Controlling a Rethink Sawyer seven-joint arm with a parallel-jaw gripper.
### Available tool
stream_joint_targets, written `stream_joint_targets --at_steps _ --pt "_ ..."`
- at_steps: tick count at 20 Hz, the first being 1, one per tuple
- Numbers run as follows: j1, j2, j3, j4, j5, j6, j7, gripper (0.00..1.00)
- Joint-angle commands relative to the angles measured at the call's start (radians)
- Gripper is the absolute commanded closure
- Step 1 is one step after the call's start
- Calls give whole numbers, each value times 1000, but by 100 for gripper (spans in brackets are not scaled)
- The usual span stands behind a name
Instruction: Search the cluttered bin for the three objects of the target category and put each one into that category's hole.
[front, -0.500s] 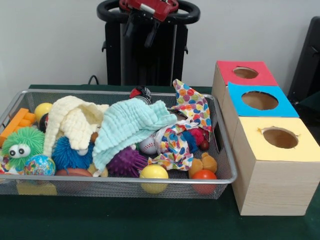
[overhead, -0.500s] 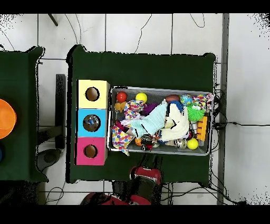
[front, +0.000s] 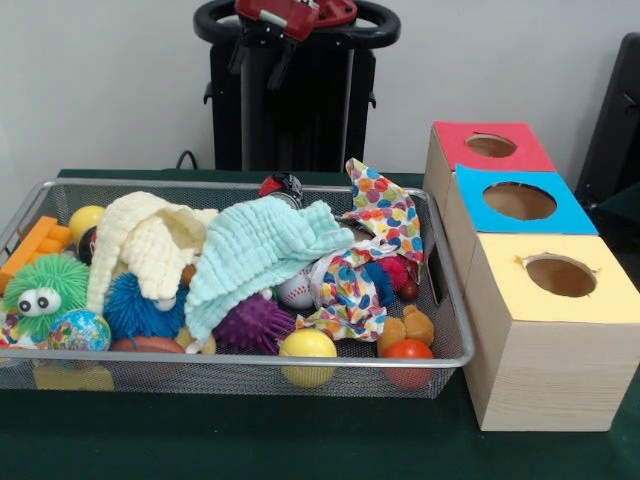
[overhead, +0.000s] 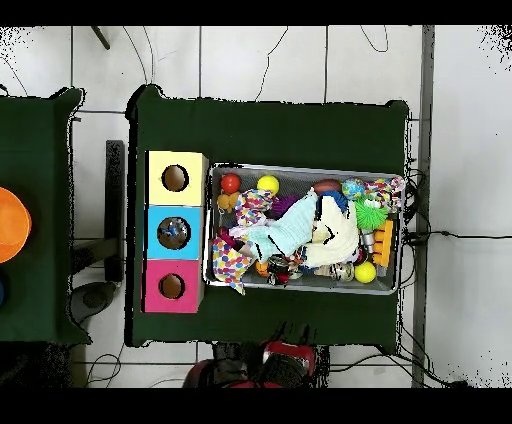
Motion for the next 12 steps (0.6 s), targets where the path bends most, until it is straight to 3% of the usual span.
stream_joint_targets --at_steps 1,6,12 --pt "-99 44 3 -162 -6 -100 -368 0" --pt "-156 107 33 -173 -137 -109 -298 0" --pt "-229 137 125 -150 -329 -117 -176 0"
